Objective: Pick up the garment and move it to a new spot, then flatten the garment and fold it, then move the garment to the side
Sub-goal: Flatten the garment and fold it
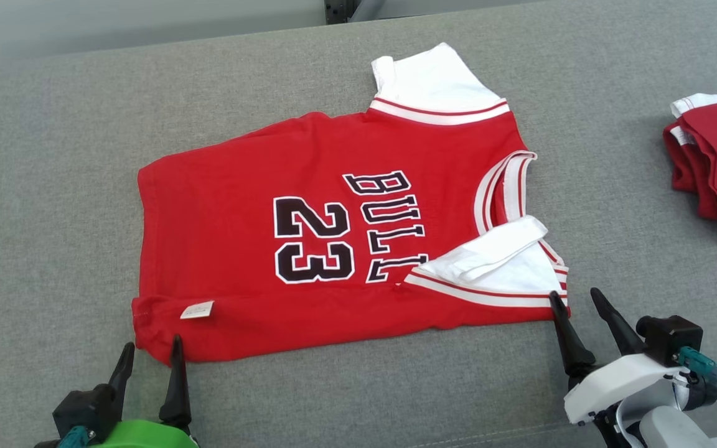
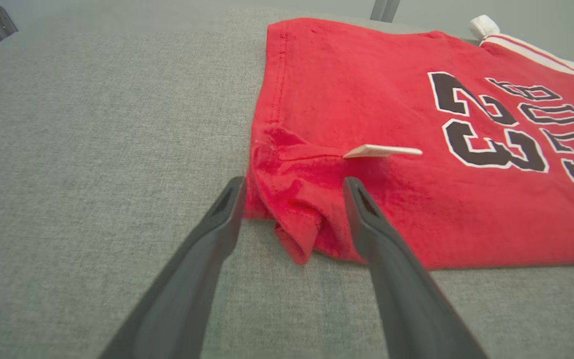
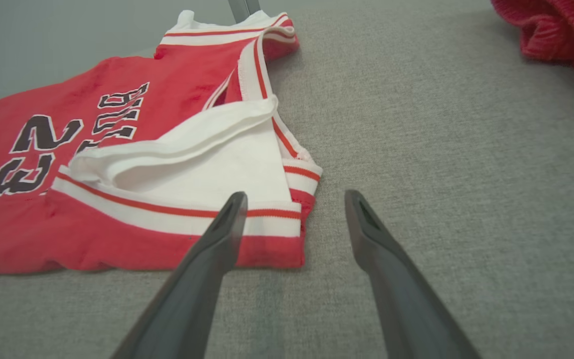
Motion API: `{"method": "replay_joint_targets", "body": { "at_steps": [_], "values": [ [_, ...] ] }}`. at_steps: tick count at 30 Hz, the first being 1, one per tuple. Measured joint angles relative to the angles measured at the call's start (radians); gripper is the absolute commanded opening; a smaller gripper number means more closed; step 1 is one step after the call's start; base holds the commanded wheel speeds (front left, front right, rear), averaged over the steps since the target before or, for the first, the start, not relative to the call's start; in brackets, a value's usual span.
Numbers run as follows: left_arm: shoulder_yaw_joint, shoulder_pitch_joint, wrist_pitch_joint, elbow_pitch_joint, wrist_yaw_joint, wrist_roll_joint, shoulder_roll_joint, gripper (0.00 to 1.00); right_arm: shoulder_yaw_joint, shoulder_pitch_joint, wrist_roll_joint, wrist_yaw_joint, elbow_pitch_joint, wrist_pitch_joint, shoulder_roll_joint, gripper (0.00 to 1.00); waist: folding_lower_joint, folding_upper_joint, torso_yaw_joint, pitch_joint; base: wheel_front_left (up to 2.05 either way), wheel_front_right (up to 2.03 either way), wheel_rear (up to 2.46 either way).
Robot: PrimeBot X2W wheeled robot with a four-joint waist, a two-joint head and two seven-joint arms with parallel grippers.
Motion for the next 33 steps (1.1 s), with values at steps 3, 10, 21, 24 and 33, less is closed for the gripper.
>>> {"method": "replay_joint_targets", "body": {
  "at_steps": [3, 10, 21, 24, 33],
  "values": [
    [-0.002, -0.020, 0.009, 0.035, -0.011, -0.022, -0.005, 1.00, 0.006, -0.029, 0.012, 0.000, 0.043, 0.000, -0.001, 1.00, 0.0000, 0.0000, 0.007, 0.009, 0.00, 0.00, 0.00],
    [-0.003, -0.086, 0.080, 0.132, -0.040, -0.073, -0.014, 0.69, 0.061, -0.100, 0.046, 0.000, 0.138, 0.000, 0.004, 1.00, 0.0000, 0.0000, 0.007, 0.031, 0.00, 0.00, 0.00],
    [-0.009, -0.139, 0.070, 0.163, -0.085, -0.086, 0.022, 0.00, 0.105, -0.115, 0.141, 0.001, 0.118, -0.003, -0.019, 0.00, 0.0000, 0.0000, 0.015, 0.045, 0.00, 0.00, 0.00],
    [-0.005, -0.118, 0.104, 0.108, -0.084, -0.086, 0.055, 0.00, 0.095, -0.079, 0.147, 0.001, 0.070, -0.002, -0.030, 0.00, 0.0000, 0.0000, 0.014, 0.040, 0.00, 0.00, 0.00],
    [0.002, 0.007, 0.238, -0.091, -0.043, -0.095, 0.115, 0.00, 0.041, 0.072, 0.145, 0.001, -0.091, 0.066, -0.051, 0.00, 0.0000, 0.0000, 0.013, 0.027, 0.00, 0.00, 0.00]
  ]
}}
